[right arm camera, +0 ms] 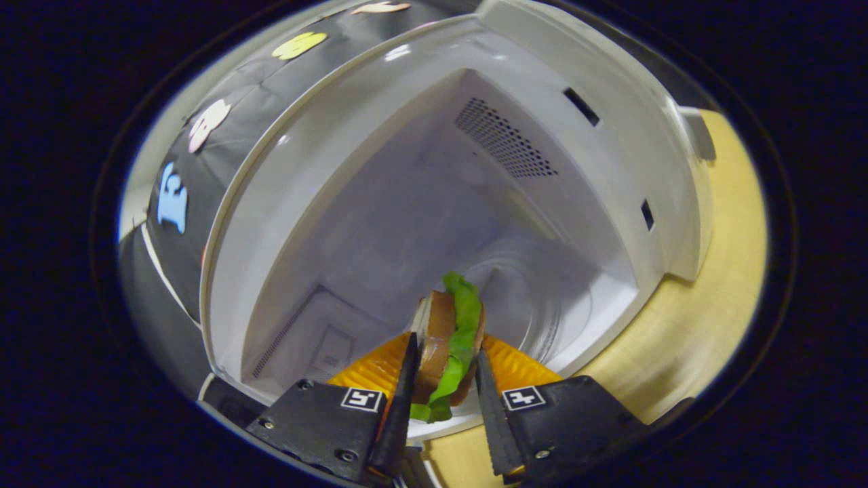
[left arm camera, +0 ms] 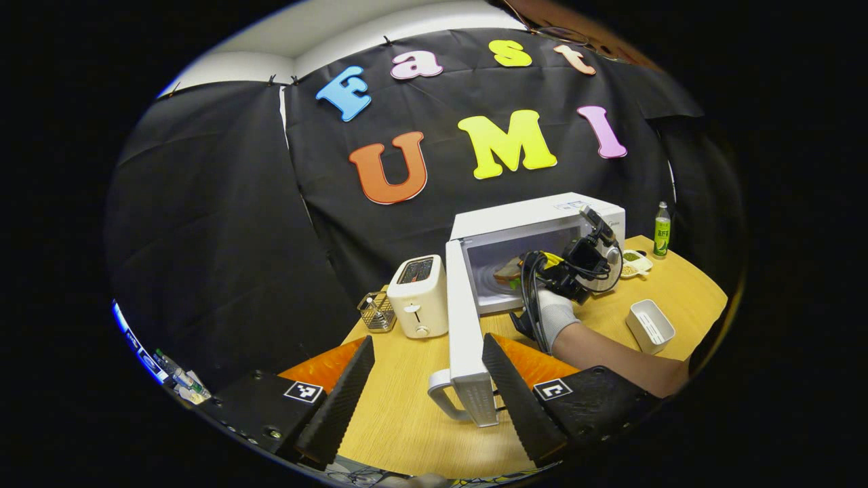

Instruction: Open the microwave oven with the left hand, put the food in, and close the microwave oven.

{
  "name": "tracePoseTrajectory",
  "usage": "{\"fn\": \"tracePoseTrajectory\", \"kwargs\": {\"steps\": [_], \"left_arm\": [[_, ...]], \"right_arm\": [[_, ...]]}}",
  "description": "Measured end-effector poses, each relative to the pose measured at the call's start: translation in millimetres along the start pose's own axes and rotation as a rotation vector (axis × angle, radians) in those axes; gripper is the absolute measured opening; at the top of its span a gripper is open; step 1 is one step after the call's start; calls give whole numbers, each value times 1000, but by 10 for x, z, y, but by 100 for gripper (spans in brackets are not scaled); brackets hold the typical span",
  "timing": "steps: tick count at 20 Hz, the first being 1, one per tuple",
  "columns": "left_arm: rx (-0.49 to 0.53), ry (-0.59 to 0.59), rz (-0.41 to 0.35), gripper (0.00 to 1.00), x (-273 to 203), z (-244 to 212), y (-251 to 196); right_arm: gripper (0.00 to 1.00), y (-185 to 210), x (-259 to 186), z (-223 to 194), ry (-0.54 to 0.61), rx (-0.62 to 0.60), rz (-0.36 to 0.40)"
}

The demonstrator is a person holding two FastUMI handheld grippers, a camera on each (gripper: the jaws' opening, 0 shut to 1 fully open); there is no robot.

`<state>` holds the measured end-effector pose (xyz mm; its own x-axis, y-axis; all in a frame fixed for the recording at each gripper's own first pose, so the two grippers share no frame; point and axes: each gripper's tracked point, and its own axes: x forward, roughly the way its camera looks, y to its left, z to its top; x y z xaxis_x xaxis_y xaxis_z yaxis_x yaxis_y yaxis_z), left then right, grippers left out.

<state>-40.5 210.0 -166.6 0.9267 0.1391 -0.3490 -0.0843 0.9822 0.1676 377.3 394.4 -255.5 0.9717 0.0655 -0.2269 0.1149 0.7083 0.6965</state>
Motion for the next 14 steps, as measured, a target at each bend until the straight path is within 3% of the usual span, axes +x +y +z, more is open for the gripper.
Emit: {"fn": "tracePoseTrajectory", "kwargs": {"steps": [1,2,4,5,6,8,10,11,12,13,14], "left_arm": [[2,-2,6,97,1,4,11],[4,-3,9,97,4,8,11],[21,-9,14,97,-5,16,-15],[32,-14,12,97,-2,34,-33],[42,-20,8,97,3,56,-50],[52,-29,3,97,14,85,-82],[46,-33,1,97,10,87,-89],[41,-37,2,96,-1,87,-92],[36,-38,2,97,-9,89,-91],[32,-41,5,97,-39,85,-85],[27,-44,6,97,-53,90,-86]], "right_arm": [[45,-20,-1,24,-14,-60,-14],[61,-43,4,49,-23,-126,-31],[61,-98,-9,123,-50,-265,-59],[66,-131,-31,192,-67,-328,-82],[82,-156,-41,242,-89,-390,-95],[93,-146,-93,295,-100,-445,-84],[96,-129,-152,300,-88,-464,-68],[89,-109,-194,329,-93,-483,-61],[96,-69,-250,355,-95,-498,-48],[89,-19,-321,382,-96,-511,-29],[96,34,-406,402,-95,-523,-9]]}}
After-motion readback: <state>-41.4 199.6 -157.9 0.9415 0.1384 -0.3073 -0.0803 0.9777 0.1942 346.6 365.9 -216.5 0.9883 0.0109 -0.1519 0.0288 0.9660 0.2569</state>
